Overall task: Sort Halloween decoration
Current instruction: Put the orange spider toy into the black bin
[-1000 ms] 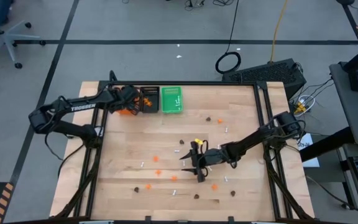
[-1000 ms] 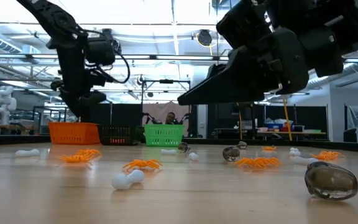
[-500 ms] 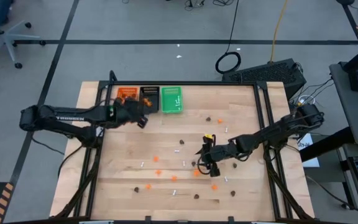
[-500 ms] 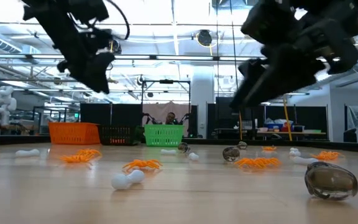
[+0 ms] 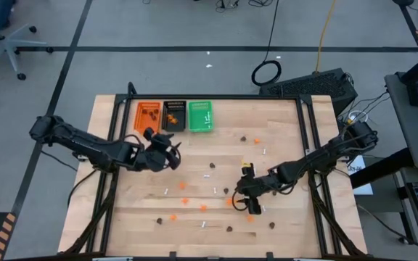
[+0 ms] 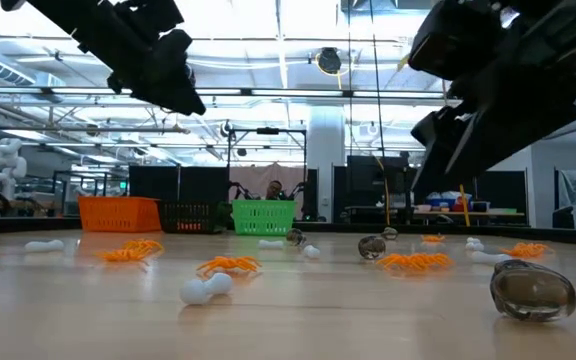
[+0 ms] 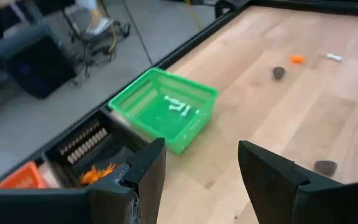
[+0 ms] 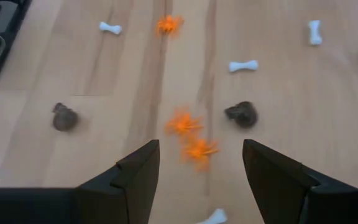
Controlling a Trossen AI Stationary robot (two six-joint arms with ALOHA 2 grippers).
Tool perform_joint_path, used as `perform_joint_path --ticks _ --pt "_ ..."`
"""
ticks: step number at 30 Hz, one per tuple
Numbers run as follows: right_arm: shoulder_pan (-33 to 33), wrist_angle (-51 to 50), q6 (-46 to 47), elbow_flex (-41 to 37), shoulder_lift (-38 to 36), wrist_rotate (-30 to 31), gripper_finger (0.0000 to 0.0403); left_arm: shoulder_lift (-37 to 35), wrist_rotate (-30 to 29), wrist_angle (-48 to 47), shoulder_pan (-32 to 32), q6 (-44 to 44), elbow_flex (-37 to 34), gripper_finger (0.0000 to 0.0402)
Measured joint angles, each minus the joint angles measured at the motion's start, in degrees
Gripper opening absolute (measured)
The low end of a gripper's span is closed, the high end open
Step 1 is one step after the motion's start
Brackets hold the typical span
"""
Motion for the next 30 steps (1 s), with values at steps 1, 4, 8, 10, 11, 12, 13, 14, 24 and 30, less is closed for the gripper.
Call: perform_joint_path --ticks 1,4,8,10,11,12,13,14,24,30 --pt "0.41 -0.01 0.7 0.0 0.0 0.06 0.0215 0.59 -0.18 1.01 -0.44 1.77 0.0 0.02" --pt "1.65 0.13 2.0 0.0 0.02 2.0 0.0215 1.74 -0.24 3.48 -1.19 5.75 0.0 0.02" --pt "2.83 0.15 3.43 0.0 0.02 4.56 0.0215 2.1 -0.19 6.4 -1.45 6.57 -0.02 0.02" --pt "3.32 0.44 3.71 0.0 0.02 5.78 0.0215 2.1 0.05 7.21 -1.45 6.62 -0.02 0.02" --pt "3.56 0.66 3.72 0.0 0.02 5.95 0.0215 2.1 0.23 7.25 -1.5 6.62 -0.02 0.02" --pt "3.73 1.05 3.7 0.0 0.02 5.95 0.0215 2.1 0.71 7.25 -1.5 6.62 -0.02 0.02" --pt "3.92 1.4 3.72 0.0 0.02 5.96 0.0215 2.1 0.99 7.25 -1.5 6.63 -0.02 0.02" --pt "4.09 1.7 3.72 0.0 0.02 5.98 0.0215 2.1 1.13 7.22 -1.5 6.75 -0.02 0.02" --pt "5.86 3.46 3.22 0.0 3.65 6.0 0.0215 2.1 4.52 7.16 -1.5 7.57 -0.02 0.02" --pt "5.54 6.47 3.36 -0.04 8.76 7.7 0.0215 2.1 5.15 7.01 -1.56 7.59 -0.04 0.02"
